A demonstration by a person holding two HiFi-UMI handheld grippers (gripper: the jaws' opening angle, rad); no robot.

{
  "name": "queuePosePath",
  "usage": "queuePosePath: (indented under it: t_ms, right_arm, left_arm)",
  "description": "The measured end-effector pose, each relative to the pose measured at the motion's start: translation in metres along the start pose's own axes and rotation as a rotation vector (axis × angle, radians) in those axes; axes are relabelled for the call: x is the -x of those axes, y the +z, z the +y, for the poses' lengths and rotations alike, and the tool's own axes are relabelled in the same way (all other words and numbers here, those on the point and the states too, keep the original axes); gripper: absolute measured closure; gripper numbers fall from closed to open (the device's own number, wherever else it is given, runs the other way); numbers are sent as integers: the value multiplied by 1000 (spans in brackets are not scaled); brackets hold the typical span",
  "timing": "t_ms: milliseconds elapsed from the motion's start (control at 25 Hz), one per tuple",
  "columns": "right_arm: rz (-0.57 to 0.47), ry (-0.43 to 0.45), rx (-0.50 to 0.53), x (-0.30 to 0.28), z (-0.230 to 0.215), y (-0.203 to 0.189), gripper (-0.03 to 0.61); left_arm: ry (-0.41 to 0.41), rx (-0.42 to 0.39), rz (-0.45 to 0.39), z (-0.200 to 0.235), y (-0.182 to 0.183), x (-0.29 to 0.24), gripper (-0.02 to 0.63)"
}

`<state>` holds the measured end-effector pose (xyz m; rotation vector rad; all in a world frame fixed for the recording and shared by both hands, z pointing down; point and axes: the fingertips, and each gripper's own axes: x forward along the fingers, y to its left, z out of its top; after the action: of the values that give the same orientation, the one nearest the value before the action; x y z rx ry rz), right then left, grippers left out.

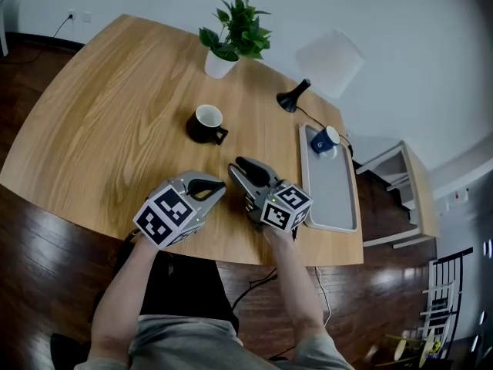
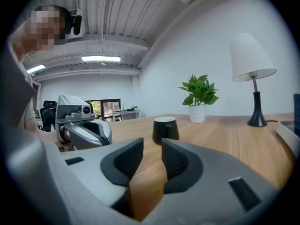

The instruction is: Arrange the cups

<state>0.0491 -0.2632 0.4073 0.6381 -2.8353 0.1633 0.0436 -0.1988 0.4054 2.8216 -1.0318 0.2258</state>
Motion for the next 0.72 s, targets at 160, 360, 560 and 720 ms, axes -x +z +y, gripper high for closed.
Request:
queuePosePath:
  t_ms: [160, 360, 560, 720]
  right_arm:
    - [-5, -9, 11, -8, -6, 3, 464]
    - [-1, -18, 28, -14, -12, 7, 419]
    - [38, -61, 47, -18, -22, 5, 417]
    - [37, -82, 29, -19, -31, 5, 417]
  left_arm:
    - [3, 1, 1, -1, -1, -2, 606]
    - [14, 11, -7, 0, 4, -1, 606]
    - [21, 11, -7, 5, 4, -5, 606]
    - [19, 11, -5, 6, 4, -7, 604]
